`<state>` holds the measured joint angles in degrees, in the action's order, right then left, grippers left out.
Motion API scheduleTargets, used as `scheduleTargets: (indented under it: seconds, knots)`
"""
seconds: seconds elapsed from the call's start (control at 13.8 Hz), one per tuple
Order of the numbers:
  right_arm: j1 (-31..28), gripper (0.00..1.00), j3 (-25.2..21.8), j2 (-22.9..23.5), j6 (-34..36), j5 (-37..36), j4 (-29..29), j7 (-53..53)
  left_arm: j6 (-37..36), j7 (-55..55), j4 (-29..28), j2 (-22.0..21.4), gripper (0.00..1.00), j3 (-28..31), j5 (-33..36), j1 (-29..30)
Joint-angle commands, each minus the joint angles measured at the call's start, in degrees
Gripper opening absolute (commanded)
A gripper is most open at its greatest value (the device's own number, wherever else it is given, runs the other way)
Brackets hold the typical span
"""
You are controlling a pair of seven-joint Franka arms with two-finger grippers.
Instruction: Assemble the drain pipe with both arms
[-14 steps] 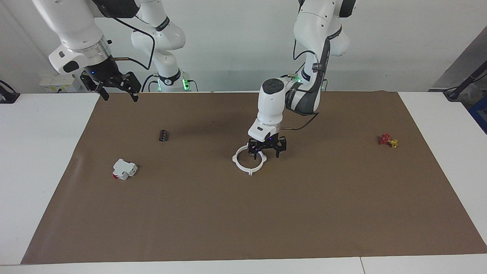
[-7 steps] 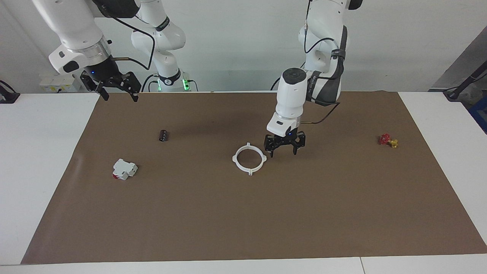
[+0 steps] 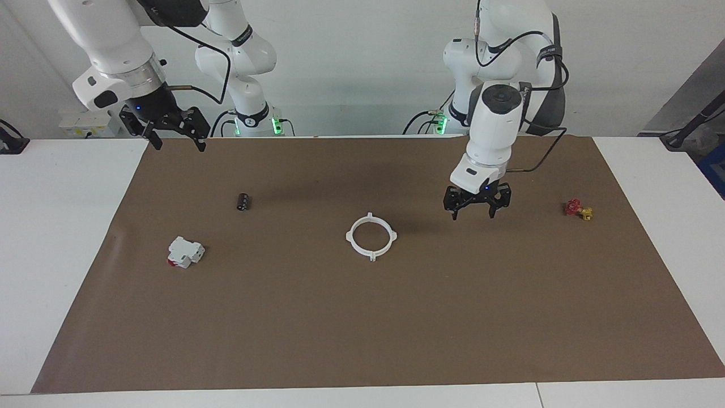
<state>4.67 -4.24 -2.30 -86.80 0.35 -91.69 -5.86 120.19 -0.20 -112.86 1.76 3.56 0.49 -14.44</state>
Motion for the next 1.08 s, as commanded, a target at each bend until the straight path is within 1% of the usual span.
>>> scheduleTargets:
  seconds: [0.0,0.22,0.29,0.43,0.58,0.65,0.87,0.94,1.01]
  knots:
    - [-0.3,1.0,0.2,-0.1,0.9,-0.5,0.1,1.3,-4.6,7.0,-1.0,-4.4,1.0,-0.2,-1.6,4.5]
    - [-0.3,1.0,0.2,-0.1,0.9,-0.5,0.1,1.3,-8.6,7.5,1.1,-7.2,1.0,0.0,-1.6,8.6]
    - [-0.3,1.0,0.2,-0.1,0.9,-0.5,0.1,1.3,-10.3,7.6,3.6,-7.3,1.0,0.0,-1.5,9.6]
    - [-0.3,1.0,0.2,-0.1,0.9,-0.5,0.1,1.3,-16.1,10.4,10.0,-6.2,1.0,0.0,-1.0,10.4]
    - [-0.3,1.0,0.2,-0.1,0.9,-0.5,0.1,1.3,-21.6,11.3,16.9,-4.1,1.0,0.0,-1.0,12.6]
    - [-0.3,1.0,0.2,-0.1,0.9,-0.5,0.1,1.3,-24.0,11.3,20.4,-2.7,1.0,0.0,-0.9,12.8]
    - [-0.3,1.0,0.2,-0.1,0.9,-0.5,0.1,1.3,-29.6,11.4,27.8,0.9,1.0,0.2,-0.9,13.1]
    - [-0.3,1.0,0.2,-0.1,0.9,-0.5,0.1,1.3,-31.6,11.8,29.6,1.5,1.0,0.2,-1.1,13.9]
    - [-0.3,1.0,0.2,-0.1,0.9,-0.5,0.1,1.3,-32.4,11.8,30.2,1.2,1.0,0.2,-1.4,14.2]
